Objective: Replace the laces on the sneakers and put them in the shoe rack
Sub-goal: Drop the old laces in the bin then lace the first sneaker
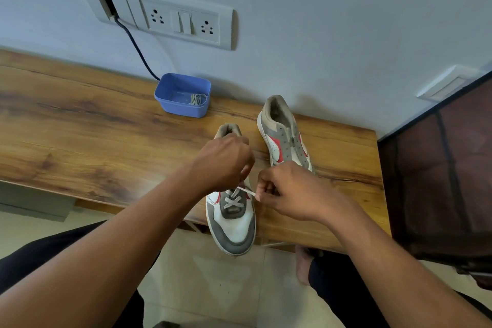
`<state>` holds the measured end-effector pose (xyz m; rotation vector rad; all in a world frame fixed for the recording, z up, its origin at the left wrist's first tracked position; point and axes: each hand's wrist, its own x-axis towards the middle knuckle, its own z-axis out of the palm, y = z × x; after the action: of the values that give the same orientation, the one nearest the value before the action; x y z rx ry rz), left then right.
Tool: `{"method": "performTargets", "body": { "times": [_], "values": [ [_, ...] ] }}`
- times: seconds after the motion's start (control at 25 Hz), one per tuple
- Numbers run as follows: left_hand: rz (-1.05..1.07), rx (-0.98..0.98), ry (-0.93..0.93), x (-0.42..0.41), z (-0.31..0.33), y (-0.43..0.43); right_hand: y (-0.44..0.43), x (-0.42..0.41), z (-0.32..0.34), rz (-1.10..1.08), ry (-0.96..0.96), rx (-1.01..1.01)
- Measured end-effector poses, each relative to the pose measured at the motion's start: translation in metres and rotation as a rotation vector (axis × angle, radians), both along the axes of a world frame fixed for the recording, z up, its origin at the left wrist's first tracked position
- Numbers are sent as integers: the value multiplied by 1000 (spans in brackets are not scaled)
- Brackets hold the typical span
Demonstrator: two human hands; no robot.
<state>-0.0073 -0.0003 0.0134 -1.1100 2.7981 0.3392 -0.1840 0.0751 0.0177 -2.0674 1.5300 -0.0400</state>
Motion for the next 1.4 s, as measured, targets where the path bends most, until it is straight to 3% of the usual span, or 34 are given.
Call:
{"method": "performTargets", "body": {
  "times": [0.12,0.2,0.36,0.44,0.52,0.6,0.72,0.76,0.92,1.08,1.24,1.4],
  "values": [
    [78,88,43,2,-5,-4,-8,0,-1,1,-13,12],
    [216,188,216,10,-5,-9,-10,1,-1,-23,-54,41],
    [698,655,995,36,10,-8,-14,-4,-1,-101,-66,22],
    [915,763,1162,55,14,-7,-17,-8,-7,-161,-64,20],
    [1130,722,1058,79,7,-5,-19,-8,-13,-218,-93,53],
    [1295,675,807,102,-7,0,-18,-1,-20,-263,-165,77],
    [1063,423,222,113,-21,9,-18,16,-23,-327,-291,50],
    [945,308,127,106,-22,12,-19,20,-25,-336,-293,21],
    [568,129,443,65,-22,16,-29,28,-28,-320,-237,-50],
    [547,150,550,55,-29,4,-40,25,-12,-339,-311,12],
    [510,57,542,52,-23,-4,-46,23,6,-357,-395,16],
    [434,52,361,48,-9,-4,-46,22,11,-285,-223,-104]
  ]
}}
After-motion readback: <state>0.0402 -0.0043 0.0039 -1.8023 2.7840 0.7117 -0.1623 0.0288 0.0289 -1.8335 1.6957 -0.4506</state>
